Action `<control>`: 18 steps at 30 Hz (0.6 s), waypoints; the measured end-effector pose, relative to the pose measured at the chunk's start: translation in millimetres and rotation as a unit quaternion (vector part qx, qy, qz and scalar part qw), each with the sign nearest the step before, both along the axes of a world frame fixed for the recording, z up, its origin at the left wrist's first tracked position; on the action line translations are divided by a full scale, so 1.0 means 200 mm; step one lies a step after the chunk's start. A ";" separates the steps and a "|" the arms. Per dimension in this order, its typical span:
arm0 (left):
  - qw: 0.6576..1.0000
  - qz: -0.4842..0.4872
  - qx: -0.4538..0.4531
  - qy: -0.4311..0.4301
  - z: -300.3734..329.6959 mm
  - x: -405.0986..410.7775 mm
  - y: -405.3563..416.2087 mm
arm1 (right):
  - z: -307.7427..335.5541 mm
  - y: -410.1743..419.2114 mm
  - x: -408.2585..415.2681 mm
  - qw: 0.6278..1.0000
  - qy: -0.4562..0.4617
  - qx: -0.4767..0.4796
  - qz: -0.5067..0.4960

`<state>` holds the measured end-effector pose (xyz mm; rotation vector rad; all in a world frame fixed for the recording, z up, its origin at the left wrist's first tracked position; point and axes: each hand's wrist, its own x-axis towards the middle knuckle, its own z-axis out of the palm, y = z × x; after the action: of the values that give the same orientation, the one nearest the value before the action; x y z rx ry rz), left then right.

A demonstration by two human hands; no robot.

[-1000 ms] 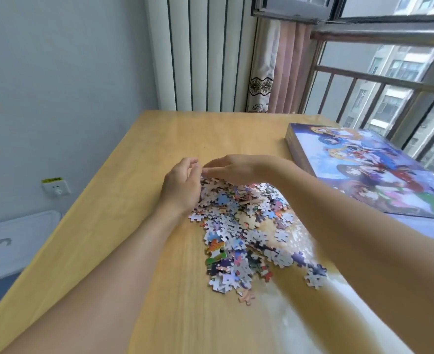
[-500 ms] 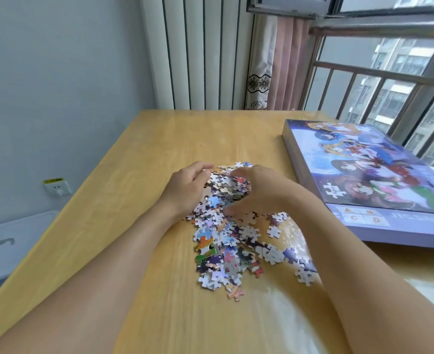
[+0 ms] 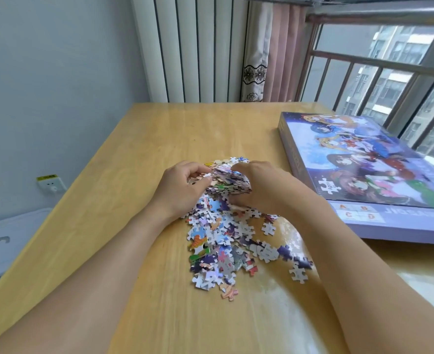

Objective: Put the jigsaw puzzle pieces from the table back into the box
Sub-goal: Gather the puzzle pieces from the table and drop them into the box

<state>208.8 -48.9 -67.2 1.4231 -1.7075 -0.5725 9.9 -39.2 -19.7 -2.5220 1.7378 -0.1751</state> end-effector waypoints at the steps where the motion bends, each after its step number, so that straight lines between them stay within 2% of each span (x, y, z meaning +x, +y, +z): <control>1: 1.000 -0.003 -0.002 0.000 0.00 0.00 0.00 | 0.00 0.00 0.00 1.000 -0.001 0.000 0.000; 11: 0.995 0.025 -0.024 0.093 0.00 0.00 0.01 | 0.00 -0.02 -0.01 0.996 -0.069 -0.057 -0.024; 14: 0.992 0.043 -0.056 0.108 0.01 0.00 0.01 | 0.02 -0.02 -0.02 0.980 -0.186 -0.056 -0.040; 18: 0.989 0.036 -0.096 0.111 0.04 -0.03 0.06 | 0.05 -0.02 -0.03 0.936 -0.347 -0.013 -0.049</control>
<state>203.5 -36.9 -58.5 1.2312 -1.4864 -0.4927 2.9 -43.3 -10.1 -1.9998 1.5423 -0.9636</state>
